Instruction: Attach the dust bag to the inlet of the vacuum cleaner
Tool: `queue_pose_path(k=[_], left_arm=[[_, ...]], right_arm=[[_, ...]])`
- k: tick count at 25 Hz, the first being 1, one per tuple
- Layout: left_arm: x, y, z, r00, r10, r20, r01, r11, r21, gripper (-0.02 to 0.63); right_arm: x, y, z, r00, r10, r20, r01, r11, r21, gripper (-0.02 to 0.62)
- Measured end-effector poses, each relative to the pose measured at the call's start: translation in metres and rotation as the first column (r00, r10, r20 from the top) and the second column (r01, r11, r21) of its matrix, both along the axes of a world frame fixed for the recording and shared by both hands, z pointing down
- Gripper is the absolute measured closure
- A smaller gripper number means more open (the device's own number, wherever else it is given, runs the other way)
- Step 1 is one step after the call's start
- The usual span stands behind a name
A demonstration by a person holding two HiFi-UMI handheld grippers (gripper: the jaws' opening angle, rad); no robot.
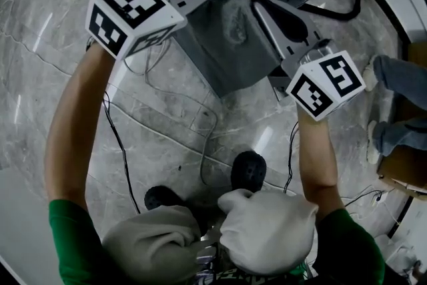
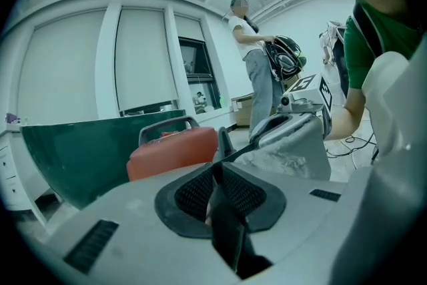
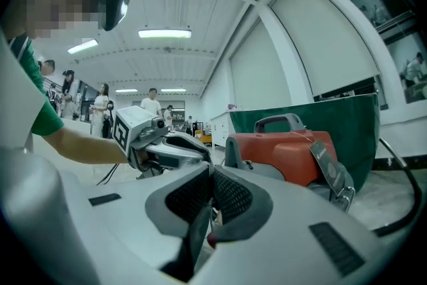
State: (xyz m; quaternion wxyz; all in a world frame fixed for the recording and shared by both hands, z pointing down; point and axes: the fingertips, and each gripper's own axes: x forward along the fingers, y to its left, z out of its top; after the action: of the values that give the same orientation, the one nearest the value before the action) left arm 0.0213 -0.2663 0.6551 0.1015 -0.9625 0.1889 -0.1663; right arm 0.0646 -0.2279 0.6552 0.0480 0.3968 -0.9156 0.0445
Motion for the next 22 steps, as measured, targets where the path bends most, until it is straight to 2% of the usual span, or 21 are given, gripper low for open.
queue_pose_path(k=[9, 15, 22], left_arm=[[0.0030, -0.0041, -0.0008, 0.999, -0.006, -0.044, 0.006, 1.000, -0.009, 0.563], [0.0042, -0.0008, 0.0010, 0.998, -0.020, -0.057, 0.021, 1.000, 0.004, 0.565], [0.0018, -0.0014, -0.0017, 0.995, -0.080, -0.051, 0.082, 0.995, 0.051, 0.574]], right_arm=[[0.0049, -0.0067, -0.0012, 0.997, -0.039, 0.064, 0.041, 0.999, -0.027, 0.571], [0.0076, -0.0024, 0.0013, 0.998, -0.032, 0.057, 0.032, 0.999, -0.003, 0.571], [0.0072, -0.0002, 0.0006, 1.000, -0.010, 0.019, 0.010, 1.000, 0.005, 0.571]])
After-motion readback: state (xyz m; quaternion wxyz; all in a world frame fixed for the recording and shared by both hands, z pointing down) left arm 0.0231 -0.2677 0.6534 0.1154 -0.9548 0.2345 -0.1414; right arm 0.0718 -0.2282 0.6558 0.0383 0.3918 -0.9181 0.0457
